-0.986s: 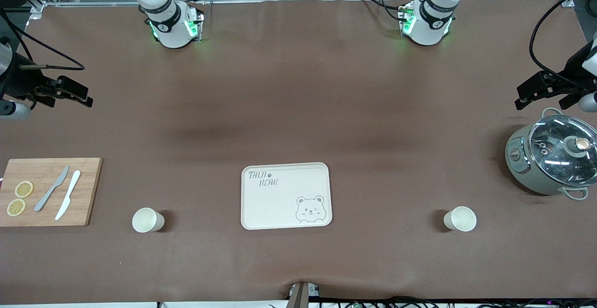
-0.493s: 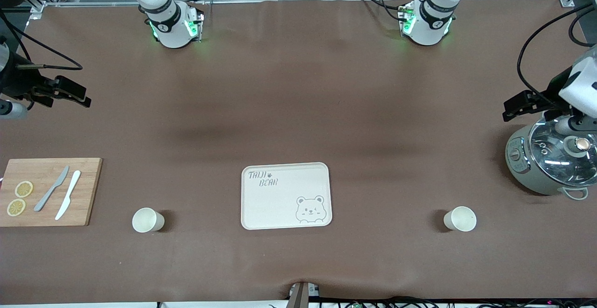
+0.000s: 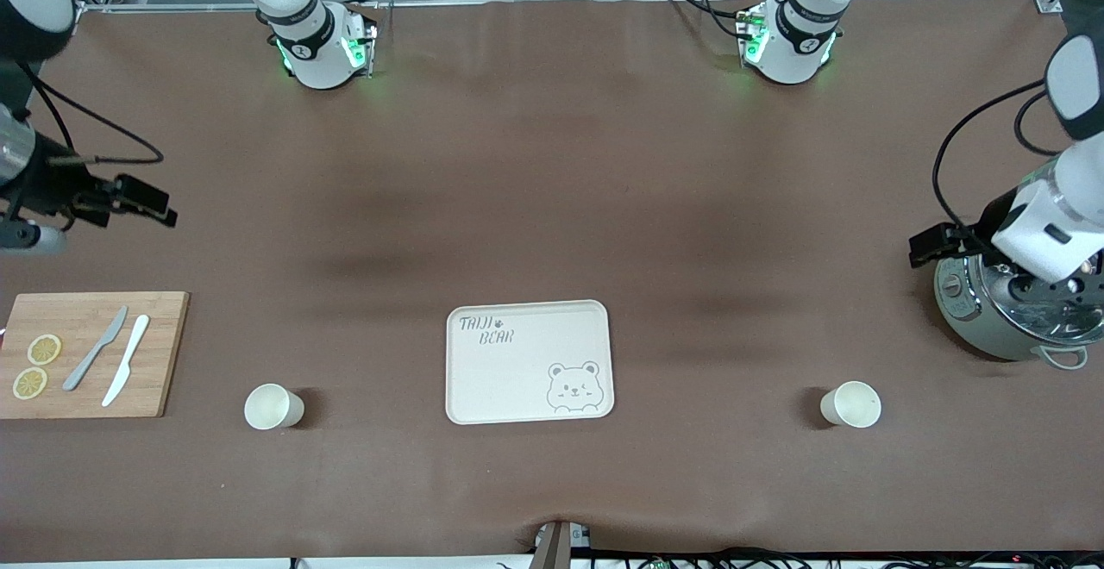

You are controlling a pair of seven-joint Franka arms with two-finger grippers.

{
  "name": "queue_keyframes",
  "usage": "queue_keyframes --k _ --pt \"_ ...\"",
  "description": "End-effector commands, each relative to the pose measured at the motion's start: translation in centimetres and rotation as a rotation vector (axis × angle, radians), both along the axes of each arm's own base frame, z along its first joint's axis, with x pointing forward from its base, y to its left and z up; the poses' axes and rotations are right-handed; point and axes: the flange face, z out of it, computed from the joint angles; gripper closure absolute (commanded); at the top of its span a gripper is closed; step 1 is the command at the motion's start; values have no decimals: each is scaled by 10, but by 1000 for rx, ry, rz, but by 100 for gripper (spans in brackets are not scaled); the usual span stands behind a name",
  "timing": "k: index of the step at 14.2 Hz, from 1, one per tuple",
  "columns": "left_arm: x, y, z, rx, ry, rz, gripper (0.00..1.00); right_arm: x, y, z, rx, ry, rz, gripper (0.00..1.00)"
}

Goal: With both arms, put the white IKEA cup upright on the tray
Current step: 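Lower the left gripper to one cup while the right gripper lowers to the other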

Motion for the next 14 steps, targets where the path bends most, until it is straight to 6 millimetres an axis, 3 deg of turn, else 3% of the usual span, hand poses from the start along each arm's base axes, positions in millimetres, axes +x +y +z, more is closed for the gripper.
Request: queue_keyframes --k 1,6,14 --pt "17 3 -20 28 -20 -23 0 24 -8 -31 12 11 0 0" --pt "43 5 -68 36 -54 -28 0 73 -15 -80 18 43 -5 0" --pt "74 37 -138 46 -125 6 0 112 -12 -154 18 -25 -8 0"
